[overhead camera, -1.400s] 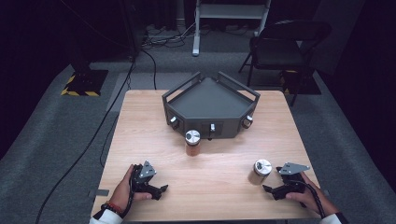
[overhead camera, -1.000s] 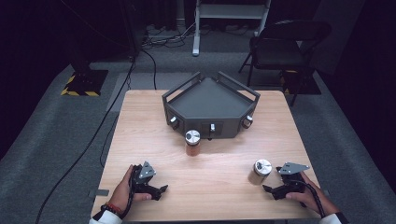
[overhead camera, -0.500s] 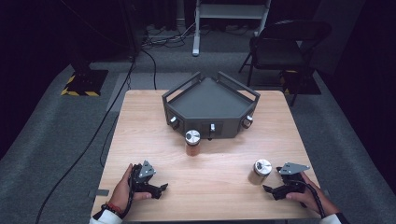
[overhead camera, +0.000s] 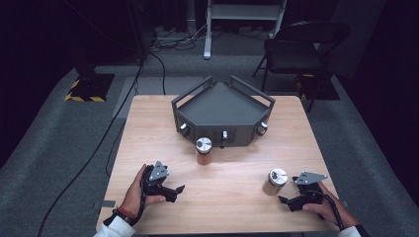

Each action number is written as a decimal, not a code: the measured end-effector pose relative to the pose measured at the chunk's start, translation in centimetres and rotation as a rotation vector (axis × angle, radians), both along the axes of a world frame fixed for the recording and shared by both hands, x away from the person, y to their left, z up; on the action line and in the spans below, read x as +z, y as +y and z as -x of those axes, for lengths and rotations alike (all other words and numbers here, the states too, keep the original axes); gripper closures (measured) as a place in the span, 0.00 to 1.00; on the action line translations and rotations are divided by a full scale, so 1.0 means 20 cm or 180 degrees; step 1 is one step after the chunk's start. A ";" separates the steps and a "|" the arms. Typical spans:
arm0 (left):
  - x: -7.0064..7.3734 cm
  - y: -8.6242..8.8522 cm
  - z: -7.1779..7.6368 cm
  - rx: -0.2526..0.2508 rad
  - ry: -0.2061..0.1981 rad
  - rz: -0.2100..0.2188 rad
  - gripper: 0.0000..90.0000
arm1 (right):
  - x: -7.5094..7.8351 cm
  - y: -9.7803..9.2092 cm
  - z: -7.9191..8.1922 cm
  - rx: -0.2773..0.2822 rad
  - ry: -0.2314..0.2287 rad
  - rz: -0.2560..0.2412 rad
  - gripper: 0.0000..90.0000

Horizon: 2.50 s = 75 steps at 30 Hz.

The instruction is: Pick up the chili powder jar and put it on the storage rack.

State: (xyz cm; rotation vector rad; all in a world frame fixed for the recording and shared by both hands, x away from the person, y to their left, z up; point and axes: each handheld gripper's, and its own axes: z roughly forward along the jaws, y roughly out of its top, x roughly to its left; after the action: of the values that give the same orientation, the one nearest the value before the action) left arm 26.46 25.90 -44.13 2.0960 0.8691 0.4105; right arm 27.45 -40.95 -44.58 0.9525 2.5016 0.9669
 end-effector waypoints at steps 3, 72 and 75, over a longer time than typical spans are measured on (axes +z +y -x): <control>0.01 0.00 -0.02 0.0018 -0.0027 0.0039 0.02 | 0.00 0.00 0.00 0.0009 -0.0002 -0.0002 0.00; -0.01 -0.42 -0.49 -0.0155 -0.0028 0.0243 0.03 | -0.02 -0.02 0.02 -0.0006 -0.0051 -0.0057 0.00; -0.02 -0.44 -0.49 -0.0134 -0.0040 0.0234 0.06 | -0.02 -0.02 0.02 -0.0006 -0.0053 -0.0059 0.00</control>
State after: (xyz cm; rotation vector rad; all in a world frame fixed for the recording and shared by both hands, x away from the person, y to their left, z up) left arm 36.29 17.12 -44.54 2.0385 0.8192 0.3640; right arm 27.07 -41.31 -45.02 0.9482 2.4817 0.9952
